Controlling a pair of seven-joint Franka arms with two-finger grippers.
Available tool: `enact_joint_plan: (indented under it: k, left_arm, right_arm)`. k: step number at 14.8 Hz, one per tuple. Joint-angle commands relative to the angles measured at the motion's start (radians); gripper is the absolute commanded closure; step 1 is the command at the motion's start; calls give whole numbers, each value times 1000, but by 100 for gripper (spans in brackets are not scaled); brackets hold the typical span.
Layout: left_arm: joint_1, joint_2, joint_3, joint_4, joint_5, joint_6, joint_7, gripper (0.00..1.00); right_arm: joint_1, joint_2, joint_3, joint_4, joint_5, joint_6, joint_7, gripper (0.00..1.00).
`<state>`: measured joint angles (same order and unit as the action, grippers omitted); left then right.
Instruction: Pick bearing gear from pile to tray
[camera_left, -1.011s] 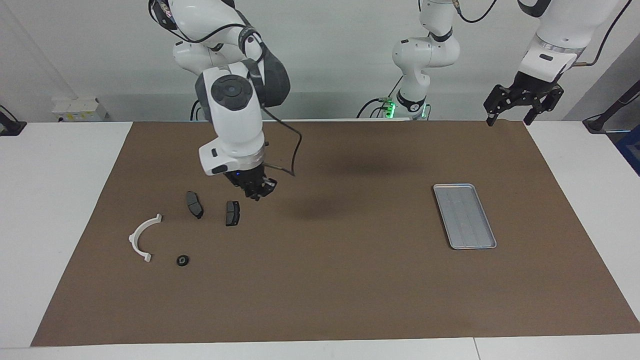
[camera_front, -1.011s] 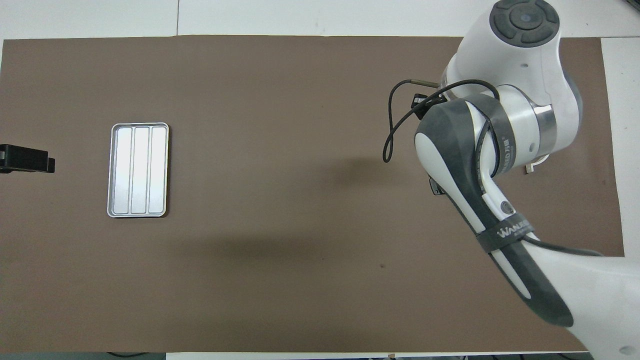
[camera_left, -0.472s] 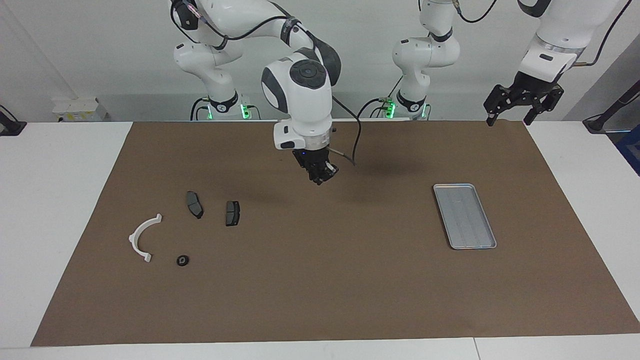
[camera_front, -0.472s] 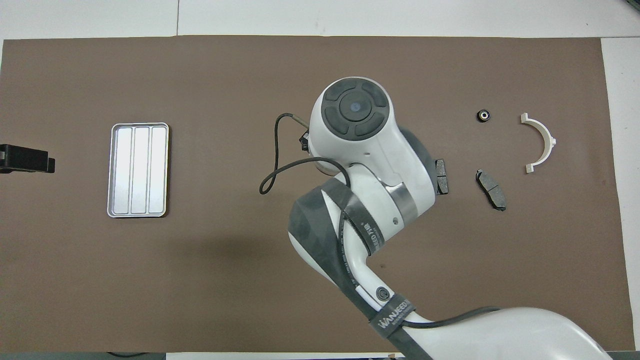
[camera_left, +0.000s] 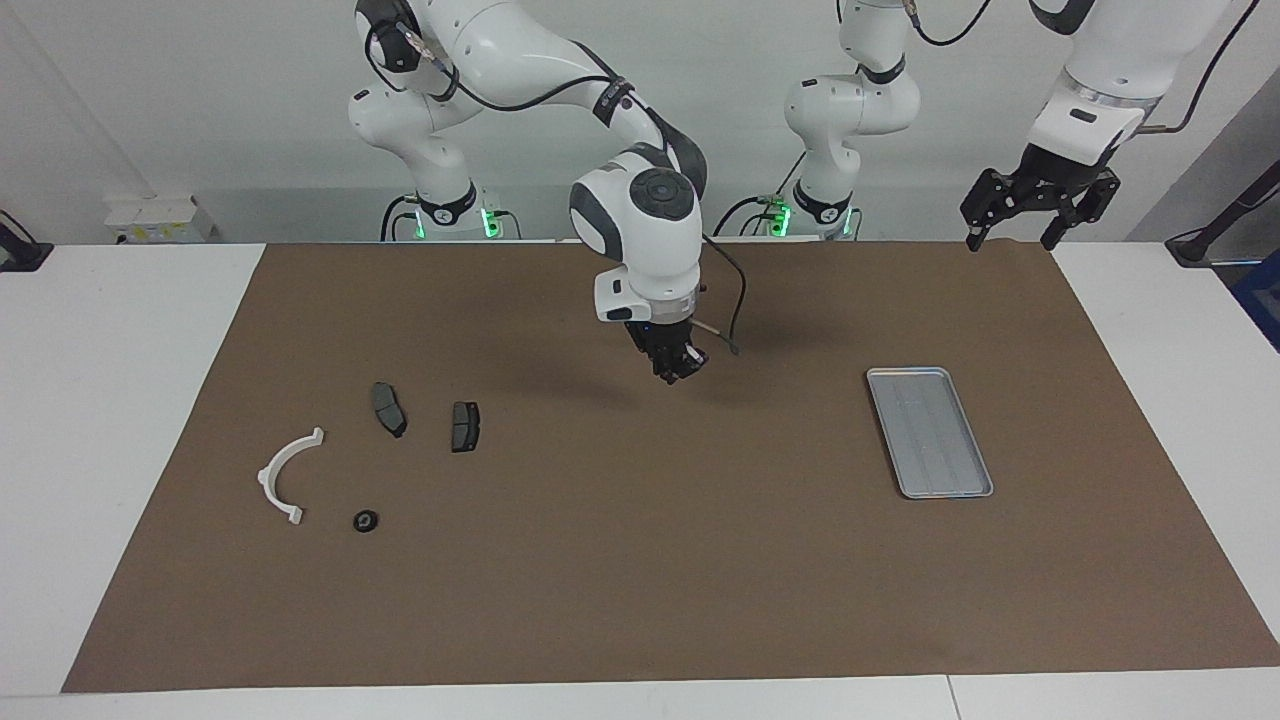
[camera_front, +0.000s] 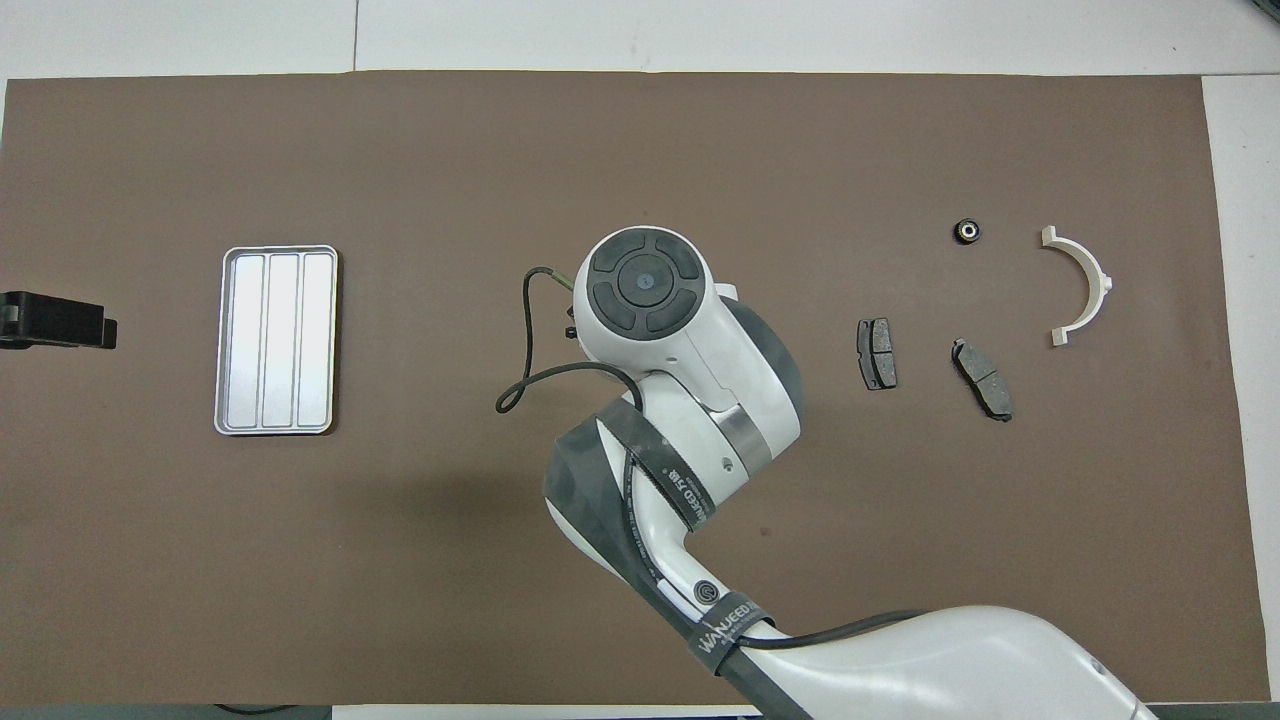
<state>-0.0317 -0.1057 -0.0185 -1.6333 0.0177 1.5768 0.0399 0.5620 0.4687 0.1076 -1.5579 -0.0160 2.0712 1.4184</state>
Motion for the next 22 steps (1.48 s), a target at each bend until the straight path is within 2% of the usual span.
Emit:
enact_joint_plan:
  k: [1, 5, 10, 13, 17, 18, 19, 20, 21, 22]
  left_arm:
    - [9, -35, -8, -36, -13, -3, 8, 0]
    - [7, -37, -24, -37, -13, -29, 3, 0]
    - [9, -45, -24, -43, -13, -50, -37, 0]
    - [7, -84, -26, -120, -13, -52, -20, 0]
    - [10, -86, -26, -125, -13, -41, -21, 0]
    - [9, -86, -26, -125, -13, -38, -20, 0]
    - [9, -86, -26, -123, -13, -28, -24, 0]
    - [9, -85, -26, -123, -13, -5, -35, 0]
    - [9, -85, -26, -128, -13, 11, -35, 0]
    - [7, -86, -26, -140, -13, 18, -35, 0]
  right_arm:
    - [16, 79, -2, 5, -62, 108, 71, 100]
    - [18, 148, -2, 19, -78, 176, 71, 100]
    - [13, 148, -3, 4, -87, 221, 71, 100]
    - [15, 148, -3, -34, -87, 277, 73, 100]
    - [9, 146, -5, -47, -91, 284, 71, 100]
    - [4, 143, -5, -41, -91, 270, 71, 86]
    - [3, 140, -5, -31, -91, 244, 71, 54]
    - [3, 140, -8, -6, -91, 195, 71, 15]
    - [1, 145, -8, 37, -93, 138, 68, 0]
    - [-2, 145, -9, 74, -90, 83, 62, 0]
